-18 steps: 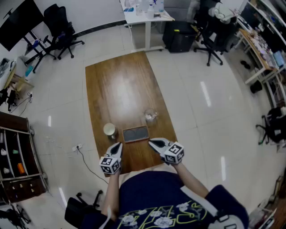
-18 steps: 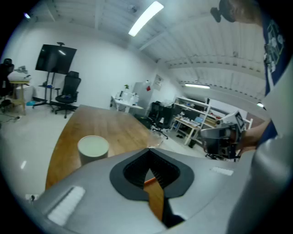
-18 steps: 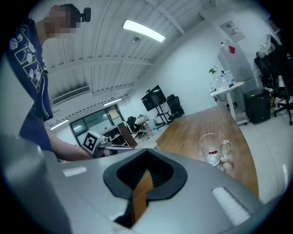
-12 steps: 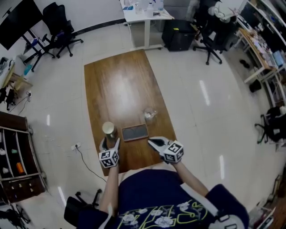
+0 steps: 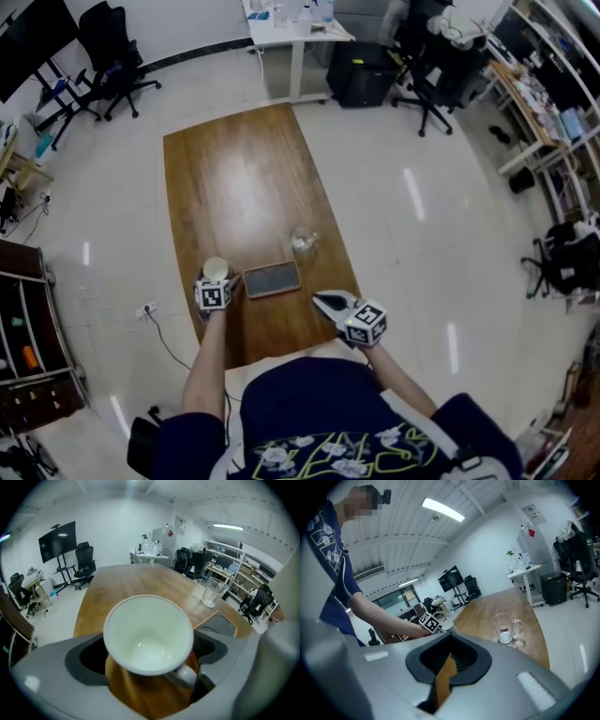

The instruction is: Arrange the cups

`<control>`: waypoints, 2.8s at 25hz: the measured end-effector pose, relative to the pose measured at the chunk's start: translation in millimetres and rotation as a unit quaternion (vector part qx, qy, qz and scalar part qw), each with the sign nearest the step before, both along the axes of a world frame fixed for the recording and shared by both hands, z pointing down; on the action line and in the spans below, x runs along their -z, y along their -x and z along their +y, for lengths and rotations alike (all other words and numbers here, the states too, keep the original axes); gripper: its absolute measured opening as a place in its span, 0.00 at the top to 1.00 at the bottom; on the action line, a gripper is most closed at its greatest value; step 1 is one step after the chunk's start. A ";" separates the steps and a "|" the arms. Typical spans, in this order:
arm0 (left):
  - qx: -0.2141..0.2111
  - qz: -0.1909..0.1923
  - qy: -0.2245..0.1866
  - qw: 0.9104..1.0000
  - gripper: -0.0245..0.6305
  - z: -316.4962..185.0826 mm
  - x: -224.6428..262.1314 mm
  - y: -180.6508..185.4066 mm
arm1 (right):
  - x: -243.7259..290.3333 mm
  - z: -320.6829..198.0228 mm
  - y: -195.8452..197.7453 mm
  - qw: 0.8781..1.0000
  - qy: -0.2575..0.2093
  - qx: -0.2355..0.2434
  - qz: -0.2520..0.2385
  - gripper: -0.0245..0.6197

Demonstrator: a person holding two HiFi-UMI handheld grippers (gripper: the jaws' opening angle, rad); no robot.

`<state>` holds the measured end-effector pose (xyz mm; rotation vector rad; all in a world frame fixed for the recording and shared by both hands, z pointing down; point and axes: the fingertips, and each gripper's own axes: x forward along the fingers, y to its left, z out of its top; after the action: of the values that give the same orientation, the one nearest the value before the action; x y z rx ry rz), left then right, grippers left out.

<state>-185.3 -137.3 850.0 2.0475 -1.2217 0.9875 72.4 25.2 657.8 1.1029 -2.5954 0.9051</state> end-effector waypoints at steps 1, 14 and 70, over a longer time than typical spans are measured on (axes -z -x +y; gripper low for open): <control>0.001 -0.010 -0.002 1.000 0.14 -1.5 -1.5 3.1 | 1.0 0.5 -2.7 1.000 0.000 -0.005 0.003 0.96; -0.058 0.003 -0.050 0.997 0.30 11.5 29.3 -19.7 | -10.1 10.3 -11.0 0.999 0.018 -0.030 0.002 0.96; -0.195 0.390 -0.173 0.883 0.96 143.6 241.8 -107.6 | -5.7 -25.5 71.4 0.995 0.009 0.096 -0.011 0.96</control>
<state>-77.7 6.3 608.2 2.6394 -0.5774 0.0088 0.9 -0.2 663.6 0.8244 -2.6480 0.8996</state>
